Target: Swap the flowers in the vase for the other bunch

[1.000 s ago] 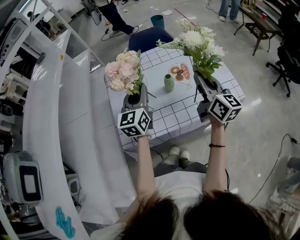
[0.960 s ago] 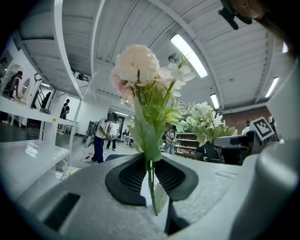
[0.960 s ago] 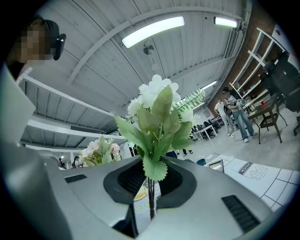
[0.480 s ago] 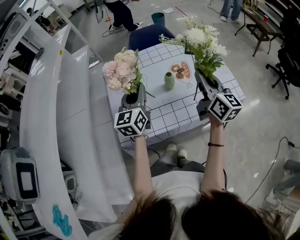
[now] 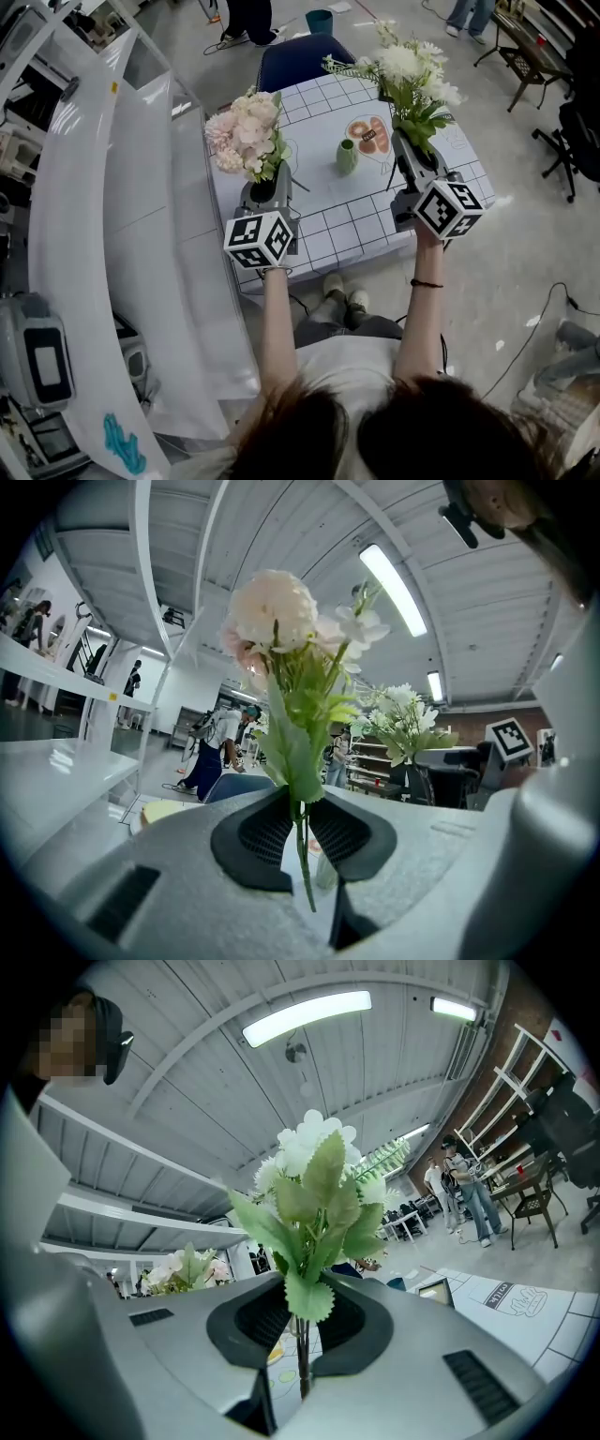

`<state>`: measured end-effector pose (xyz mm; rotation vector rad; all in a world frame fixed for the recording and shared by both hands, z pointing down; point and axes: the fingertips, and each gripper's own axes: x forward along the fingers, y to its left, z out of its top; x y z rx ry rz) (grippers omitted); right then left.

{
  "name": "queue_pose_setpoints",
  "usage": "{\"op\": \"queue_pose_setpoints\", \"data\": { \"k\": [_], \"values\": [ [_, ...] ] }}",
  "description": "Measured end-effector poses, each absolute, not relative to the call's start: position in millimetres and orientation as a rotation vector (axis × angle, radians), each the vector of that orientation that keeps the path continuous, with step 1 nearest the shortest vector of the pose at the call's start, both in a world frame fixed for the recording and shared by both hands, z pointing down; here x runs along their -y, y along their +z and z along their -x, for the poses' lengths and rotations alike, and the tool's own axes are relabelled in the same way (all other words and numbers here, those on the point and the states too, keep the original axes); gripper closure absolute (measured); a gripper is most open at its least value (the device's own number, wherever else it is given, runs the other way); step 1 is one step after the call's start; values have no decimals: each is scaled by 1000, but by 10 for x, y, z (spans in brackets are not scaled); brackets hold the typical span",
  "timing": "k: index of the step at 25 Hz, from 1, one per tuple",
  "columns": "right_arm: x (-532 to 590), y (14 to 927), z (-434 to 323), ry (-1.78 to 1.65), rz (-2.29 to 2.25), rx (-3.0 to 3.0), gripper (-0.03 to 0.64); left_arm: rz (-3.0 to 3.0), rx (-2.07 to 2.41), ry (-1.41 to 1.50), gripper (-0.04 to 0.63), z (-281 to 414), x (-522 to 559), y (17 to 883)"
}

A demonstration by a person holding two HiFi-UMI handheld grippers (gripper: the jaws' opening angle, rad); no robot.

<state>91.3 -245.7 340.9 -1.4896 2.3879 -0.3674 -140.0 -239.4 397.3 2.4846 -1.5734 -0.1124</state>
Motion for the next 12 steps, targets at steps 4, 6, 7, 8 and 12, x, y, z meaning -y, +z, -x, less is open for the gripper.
{"op": "queue_pose_setpoints", "data": {
  "k": [4,6,7,8,12],
  "values": [
    [2572,3428,-827,-367,1502,-2390,561,-2479,1538,-96,536,1430,2484,4083],
    [2619,3438,-801,-368,1509,-2389,561,-2476,1525,-89,535,1445,2528,4131],
    [2643,3444,-787,-369,1513,-2388,561,-2473,1520,-87,535,1456,2551,4152],
    [2666,3449,-773,-369,1517,-2388,561,-2471,1517,-85,535,1468,2577,4171],
    [2759,3444,-705,-362,1526,-2385,561,-2468,1504,-71,537,1536,2675,4227]
  ]
}}
